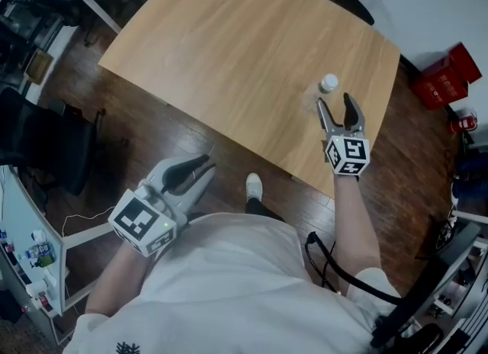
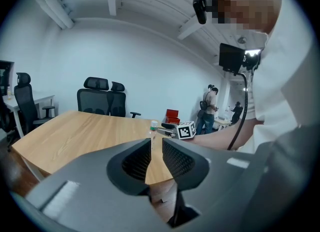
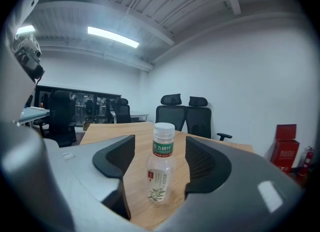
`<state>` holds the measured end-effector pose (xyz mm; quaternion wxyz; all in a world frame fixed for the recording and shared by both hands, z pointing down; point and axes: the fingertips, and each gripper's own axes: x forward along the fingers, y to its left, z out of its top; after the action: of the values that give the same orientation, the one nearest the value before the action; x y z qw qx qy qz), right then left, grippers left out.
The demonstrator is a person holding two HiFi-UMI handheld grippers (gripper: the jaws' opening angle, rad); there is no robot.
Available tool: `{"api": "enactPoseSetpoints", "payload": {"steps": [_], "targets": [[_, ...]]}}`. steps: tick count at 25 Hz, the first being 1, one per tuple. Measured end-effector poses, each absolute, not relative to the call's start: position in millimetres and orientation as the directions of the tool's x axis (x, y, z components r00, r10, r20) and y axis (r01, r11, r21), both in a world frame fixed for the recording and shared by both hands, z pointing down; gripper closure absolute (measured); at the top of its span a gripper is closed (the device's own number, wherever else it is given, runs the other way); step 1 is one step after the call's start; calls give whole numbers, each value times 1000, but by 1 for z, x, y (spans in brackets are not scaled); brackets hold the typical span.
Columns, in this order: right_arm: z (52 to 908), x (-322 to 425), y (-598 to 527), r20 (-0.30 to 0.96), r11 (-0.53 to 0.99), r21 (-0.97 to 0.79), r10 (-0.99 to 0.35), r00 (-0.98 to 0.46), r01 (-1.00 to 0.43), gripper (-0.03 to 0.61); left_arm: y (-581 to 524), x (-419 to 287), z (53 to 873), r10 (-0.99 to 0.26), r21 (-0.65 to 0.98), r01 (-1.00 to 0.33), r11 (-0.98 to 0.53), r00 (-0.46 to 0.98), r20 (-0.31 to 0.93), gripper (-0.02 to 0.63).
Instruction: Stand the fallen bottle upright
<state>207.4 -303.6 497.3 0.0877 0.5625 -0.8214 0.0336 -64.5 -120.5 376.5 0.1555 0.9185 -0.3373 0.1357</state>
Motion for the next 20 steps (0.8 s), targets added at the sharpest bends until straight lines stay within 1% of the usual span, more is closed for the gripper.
{"api": "enactPoseSetpoints", "payload": {"steps": [5,10,14,17,20], "targets": [[469,216,-238,146,269,0,-953,-266,-963,268,-96,-86,375,-551,190,-615,-765,778,302,545],[431,192,-130,128,196,14,-973,-193,-980,268,-47,-116,369,-480,180,-528,-830,840,253,545],[413,152,-31,173,169,39,-972,-159,-985,270,-2,-137,377,-403,183,-447,-875,885,235,545],[410,125,31,227,182,41,-959,-169,-982,270,27,-140,384,-350,204,-400,-893,905,242,545],[409,106,82,272,199,31,-945,-184,-979,270,55,-141,383,-323,194,-370,-909,917,235,545]]}}
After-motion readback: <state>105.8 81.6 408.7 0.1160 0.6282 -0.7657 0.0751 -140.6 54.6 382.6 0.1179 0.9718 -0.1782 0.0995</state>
